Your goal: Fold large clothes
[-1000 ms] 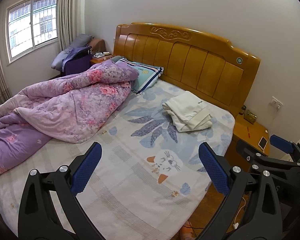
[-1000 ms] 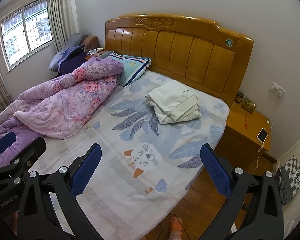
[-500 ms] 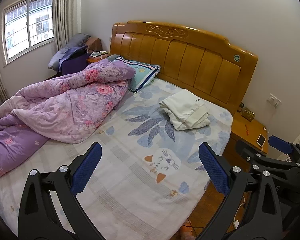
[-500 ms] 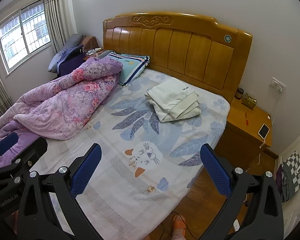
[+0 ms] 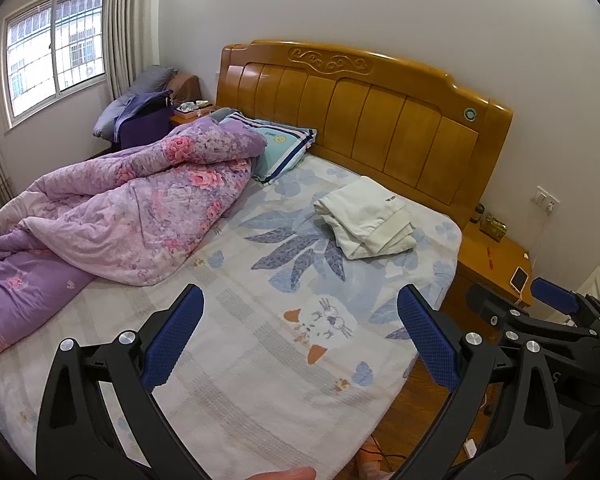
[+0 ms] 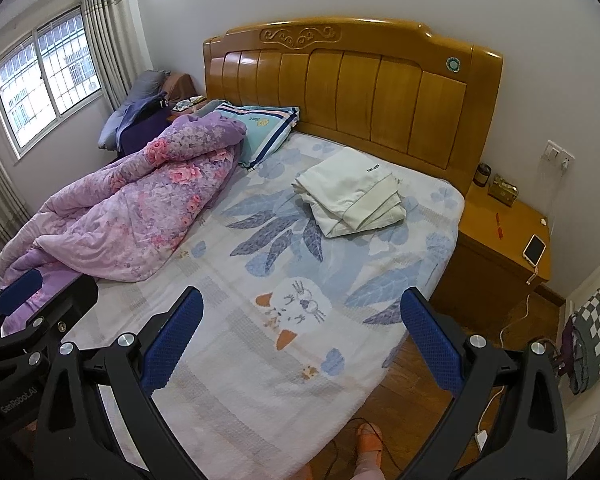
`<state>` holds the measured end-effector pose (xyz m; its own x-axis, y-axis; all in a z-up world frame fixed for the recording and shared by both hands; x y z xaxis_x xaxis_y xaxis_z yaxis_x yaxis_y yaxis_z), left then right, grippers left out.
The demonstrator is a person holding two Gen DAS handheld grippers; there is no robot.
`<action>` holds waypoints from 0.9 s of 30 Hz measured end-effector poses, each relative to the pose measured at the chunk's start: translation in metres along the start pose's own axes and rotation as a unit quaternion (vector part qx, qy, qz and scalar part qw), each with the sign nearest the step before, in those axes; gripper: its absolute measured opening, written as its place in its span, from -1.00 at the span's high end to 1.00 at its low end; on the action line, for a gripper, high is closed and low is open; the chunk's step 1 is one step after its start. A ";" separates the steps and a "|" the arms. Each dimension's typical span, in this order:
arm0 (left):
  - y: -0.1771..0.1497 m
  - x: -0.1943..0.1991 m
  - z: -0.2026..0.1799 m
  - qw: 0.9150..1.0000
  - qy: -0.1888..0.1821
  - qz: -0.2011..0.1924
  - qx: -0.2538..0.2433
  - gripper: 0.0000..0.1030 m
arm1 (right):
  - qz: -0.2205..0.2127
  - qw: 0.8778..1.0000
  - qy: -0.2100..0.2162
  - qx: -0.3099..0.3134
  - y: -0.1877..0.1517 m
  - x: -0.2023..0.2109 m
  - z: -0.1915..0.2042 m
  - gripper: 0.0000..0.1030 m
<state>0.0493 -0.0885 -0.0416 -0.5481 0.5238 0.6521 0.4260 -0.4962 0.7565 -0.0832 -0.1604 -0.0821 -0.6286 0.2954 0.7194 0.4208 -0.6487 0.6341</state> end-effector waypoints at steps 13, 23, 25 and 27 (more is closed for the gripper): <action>-0.002 -0.002 0.001 1.000 -0.008 0.010 0.005 -0.90 | 0.001 1.000 0.001 -0.007 0.003 0.001 -0.008 -0.85; -0.003 -0.002 0.003 1.000 -0.011 0.010 0.001 -0.90 | 0.000 1.000 -0.001 -0.006 0.005 0.002 -0.009 -0.85; -0.003 -0.002 0.002 1.000 -0.014 0.011 0.002 -0.90 | -0.001 1.000 0.000 -0.005 0.007 0.002 -0.010 -0.85; -0.003 -0.003 0.004 1.000 -0.014 0.012 0.002 -0.90 | -0.002 1.000 -0.001 -0.005 0.008 0.002 -0.010 -0.85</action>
<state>0.0524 -0.0852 -0.0456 -0.5176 0.5308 0.6711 0.4422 -0.5055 0.7409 -0.0879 -0.1723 -0.0788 -0.6292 0.2983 0.7177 0.4128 -0.6542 0.6338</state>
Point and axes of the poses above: each gripper's, at about its wrist camera, not at the fingertips, and x roughly against the way its jaws point, z to its left, y to its top, the point moved 6 cm from there along -x, roughly the way its jaws point, and after that the axes turned 10 degrees about y, right-handed, at the moved point
